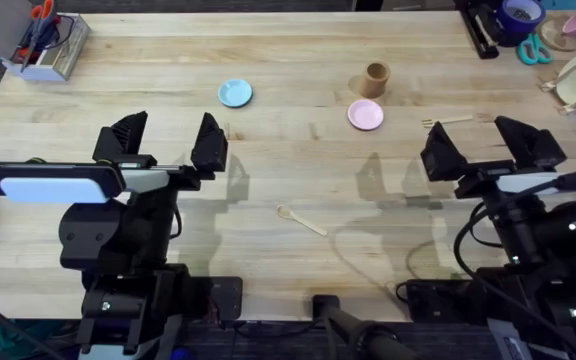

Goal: Pick up a utensil and set it on the pink plate, then put the other utensil in the container.

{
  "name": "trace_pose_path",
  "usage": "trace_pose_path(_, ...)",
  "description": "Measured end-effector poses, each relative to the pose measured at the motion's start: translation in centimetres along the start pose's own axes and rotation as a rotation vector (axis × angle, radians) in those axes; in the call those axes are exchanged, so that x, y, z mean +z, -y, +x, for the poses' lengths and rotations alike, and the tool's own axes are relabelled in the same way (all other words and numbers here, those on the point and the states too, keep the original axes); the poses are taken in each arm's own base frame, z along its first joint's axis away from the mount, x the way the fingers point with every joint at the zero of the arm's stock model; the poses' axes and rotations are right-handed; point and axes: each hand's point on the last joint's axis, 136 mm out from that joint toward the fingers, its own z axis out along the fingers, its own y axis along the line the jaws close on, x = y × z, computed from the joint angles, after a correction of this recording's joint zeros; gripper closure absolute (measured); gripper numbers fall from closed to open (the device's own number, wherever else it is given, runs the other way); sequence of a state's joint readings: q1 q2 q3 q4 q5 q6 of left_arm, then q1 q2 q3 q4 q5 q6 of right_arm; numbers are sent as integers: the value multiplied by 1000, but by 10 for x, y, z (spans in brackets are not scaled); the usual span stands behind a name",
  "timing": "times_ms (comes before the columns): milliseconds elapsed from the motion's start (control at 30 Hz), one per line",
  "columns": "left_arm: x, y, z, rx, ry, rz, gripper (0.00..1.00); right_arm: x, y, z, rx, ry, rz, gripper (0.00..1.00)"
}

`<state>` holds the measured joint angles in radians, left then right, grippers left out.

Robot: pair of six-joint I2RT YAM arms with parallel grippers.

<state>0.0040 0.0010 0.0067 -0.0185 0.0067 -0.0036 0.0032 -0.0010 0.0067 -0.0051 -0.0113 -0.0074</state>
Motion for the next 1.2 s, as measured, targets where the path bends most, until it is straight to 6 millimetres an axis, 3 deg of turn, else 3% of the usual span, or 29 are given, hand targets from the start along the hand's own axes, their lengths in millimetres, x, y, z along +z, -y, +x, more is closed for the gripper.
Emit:
trace_pose_path(500, 0, 0, 0, 4, 1, -1, 8, 0, 2, 0, 0, -4, 11, 5)
trace_pose_path(800, -2, -16, -20, 2, 57, -93, 10, -1, 5, 1, -7, -53, 27, 5)
trace_pose_path(867, -2, -19, -29, -8, 55, -111, 10, -1, 9, -9, -7, -66, 42, 5)
trace_pose_path(1067, 9, -22, -66, -31, 15, -119, 10, 8, 25, -72, -2, -95, 96, 6)
trace_pose_path(1200, 25, -21, -86, -30, -87, -115, 10, 24, 29, -99, 13, -227, 90, 7)
